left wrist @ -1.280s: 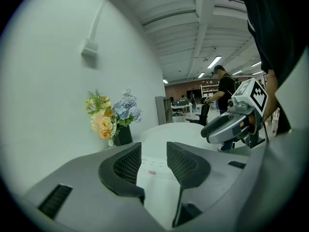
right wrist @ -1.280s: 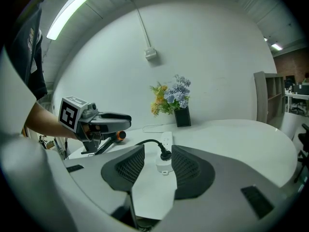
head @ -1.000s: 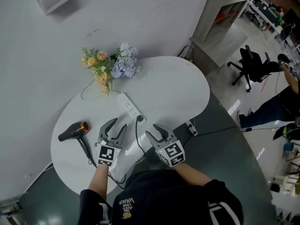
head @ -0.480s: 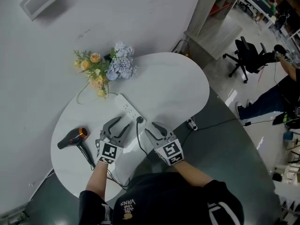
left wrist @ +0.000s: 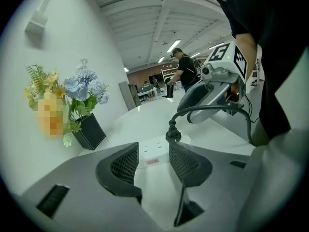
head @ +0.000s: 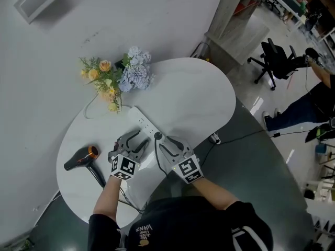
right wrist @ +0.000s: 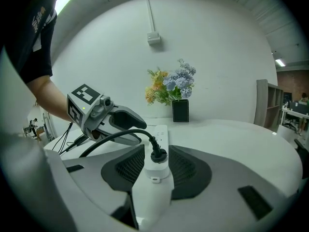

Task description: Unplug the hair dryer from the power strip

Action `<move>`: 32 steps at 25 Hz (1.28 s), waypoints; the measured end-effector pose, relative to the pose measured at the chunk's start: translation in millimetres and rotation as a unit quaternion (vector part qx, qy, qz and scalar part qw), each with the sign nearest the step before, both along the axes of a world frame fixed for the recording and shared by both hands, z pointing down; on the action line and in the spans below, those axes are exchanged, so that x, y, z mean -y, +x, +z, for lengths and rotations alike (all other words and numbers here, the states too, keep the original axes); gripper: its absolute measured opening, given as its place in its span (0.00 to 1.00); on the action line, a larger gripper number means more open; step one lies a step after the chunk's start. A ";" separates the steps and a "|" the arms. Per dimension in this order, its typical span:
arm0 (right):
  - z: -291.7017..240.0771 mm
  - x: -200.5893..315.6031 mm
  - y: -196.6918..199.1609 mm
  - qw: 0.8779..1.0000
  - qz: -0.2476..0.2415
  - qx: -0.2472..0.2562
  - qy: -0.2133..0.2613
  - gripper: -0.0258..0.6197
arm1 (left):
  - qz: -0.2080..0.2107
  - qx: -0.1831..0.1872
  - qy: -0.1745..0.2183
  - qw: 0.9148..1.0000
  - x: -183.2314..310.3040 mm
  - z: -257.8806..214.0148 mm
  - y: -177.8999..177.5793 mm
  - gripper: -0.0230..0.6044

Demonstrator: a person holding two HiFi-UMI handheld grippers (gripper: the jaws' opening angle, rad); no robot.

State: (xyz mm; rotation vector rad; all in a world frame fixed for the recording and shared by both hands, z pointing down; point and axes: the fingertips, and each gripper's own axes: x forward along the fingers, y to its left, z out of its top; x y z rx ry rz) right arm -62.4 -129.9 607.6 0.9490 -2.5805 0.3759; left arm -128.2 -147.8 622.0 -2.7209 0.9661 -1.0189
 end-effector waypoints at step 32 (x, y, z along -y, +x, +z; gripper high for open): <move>18.9 24.6 -30.2 1.000 -0.013 -0.009 -0.002 0.23 | 0.170 0.137 0.017 0.976 -7.1 49.4 32.5 0.43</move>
